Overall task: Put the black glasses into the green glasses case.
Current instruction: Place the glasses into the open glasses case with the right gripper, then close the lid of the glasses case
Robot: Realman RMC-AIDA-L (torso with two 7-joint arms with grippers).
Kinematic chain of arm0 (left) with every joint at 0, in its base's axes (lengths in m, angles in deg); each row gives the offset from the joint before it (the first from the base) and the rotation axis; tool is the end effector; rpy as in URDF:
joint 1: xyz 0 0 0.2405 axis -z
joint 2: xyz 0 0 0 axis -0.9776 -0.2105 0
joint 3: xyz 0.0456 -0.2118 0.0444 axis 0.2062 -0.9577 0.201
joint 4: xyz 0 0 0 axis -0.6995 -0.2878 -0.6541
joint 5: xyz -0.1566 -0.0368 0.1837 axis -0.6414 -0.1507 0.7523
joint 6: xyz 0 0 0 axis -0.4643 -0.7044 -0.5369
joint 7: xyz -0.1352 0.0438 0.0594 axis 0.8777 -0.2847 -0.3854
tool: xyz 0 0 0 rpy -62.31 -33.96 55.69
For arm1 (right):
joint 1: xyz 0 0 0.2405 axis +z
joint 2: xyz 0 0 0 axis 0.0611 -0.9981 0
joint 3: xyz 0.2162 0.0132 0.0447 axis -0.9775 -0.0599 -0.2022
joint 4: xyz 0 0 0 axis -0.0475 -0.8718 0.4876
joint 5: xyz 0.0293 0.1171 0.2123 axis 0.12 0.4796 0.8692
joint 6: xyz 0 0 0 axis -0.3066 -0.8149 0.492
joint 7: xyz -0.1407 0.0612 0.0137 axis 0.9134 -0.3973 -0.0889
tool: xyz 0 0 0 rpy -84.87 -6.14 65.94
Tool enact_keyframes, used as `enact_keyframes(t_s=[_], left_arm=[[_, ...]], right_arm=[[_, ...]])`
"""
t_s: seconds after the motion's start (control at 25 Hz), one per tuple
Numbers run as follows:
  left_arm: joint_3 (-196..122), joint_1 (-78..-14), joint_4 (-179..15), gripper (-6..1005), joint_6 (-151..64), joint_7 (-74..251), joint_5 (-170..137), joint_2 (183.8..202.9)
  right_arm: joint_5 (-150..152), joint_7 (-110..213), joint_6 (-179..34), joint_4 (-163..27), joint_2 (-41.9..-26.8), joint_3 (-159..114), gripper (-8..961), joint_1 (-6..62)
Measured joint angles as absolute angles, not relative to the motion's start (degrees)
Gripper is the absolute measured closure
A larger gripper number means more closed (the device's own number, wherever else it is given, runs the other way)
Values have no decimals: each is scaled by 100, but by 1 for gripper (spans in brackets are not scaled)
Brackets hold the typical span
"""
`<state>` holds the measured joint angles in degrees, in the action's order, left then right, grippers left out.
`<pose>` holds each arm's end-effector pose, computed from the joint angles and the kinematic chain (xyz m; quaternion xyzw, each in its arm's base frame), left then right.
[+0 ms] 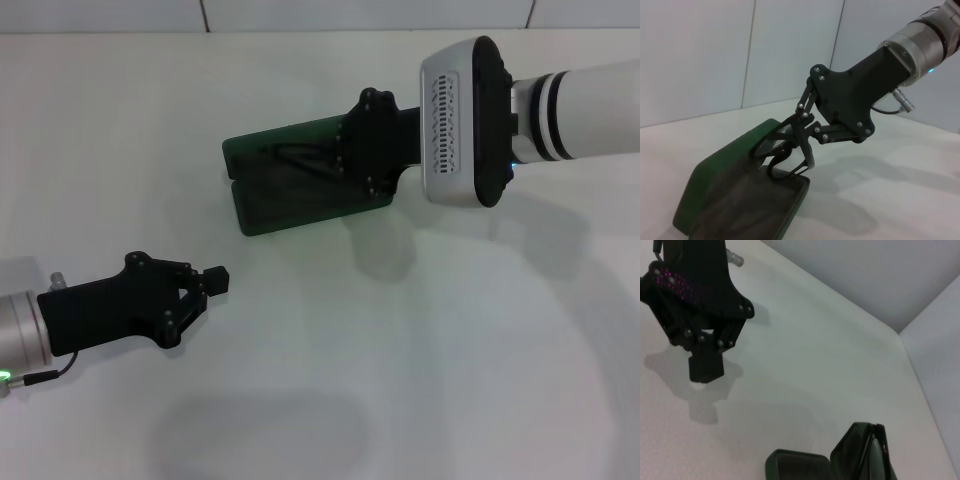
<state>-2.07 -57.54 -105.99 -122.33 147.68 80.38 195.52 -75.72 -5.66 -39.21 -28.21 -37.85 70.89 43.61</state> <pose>-0.3220 0.2819 -0.0137 -0.9258 -0.2170 -0.2467 0.1870 0.0908 0.4217 -0.1046 -0.9474 -0.2443 0.0296 0.2047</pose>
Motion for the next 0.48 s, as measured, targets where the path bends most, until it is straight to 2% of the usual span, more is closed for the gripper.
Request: enact_keyframes(t_s=[0.48], left_arm=[[-207,-5763,-10582,994,-12241,14778,8046,19551]], right_arm=[[-7464,-552,-3932,-2502,-3785,7148,781,4107]])
